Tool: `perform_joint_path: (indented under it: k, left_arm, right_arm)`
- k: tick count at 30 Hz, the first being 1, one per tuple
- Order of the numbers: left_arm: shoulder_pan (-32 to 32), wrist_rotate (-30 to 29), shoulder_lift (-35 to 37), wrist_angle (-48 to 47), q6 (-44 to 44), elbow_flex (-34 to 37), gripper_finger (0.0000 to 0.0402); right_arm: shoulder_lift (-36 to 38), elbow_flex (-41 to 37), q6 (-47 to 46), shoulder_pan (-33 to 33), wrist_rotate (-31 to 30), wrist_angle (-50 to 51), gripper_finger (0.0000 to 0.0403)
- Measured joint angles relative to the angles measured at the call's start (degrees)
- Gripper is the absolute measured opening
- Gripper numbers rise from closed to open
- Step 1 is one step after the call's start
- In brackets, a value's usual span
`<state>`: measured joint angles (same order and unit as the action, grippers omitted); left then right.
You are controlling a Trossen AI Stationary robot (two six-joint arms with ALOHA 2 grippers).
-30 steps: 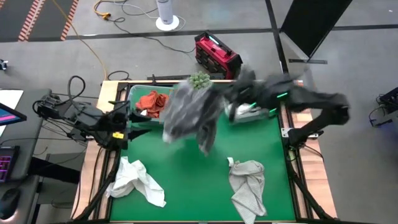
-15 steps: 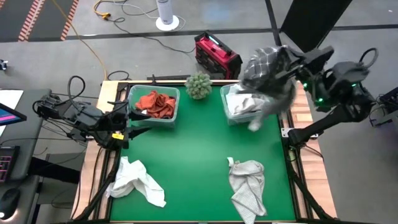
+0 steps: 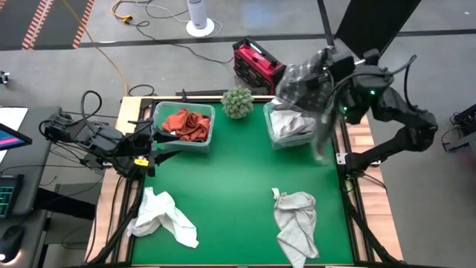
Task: Sort towels by color in basket
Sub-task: Put the black pattern towel into the right transparent bin
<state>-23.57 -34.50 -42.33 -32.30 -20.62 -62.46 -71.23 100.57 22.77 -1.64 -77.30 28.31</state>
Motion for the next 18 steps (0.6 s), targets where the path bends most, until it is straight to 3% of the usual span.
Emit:
perform_joint_path:
  k: [6,12,18]
  left_arm:
    - [0.0,0.0,0.0,-0.07,-0.5,-0.02,0.0212]
    - [0.0,0.02,-0.02,-0.64,-2.27,-0.02,0.0212]
    - [0.0,0.0,-0.02,-1.56,-5.33,-0.04,0.0212]
  right_arm:
    - [-0.41,-0.11,5.61,-3.15,14.48,-18.48,0.0014]
    - [0.73,-0.02,20.3,-4.32,21.88,-42.25,0.0014]
    - [2.17,-0.02,26.98,-7.29,28.62,-47.62,0.0014]
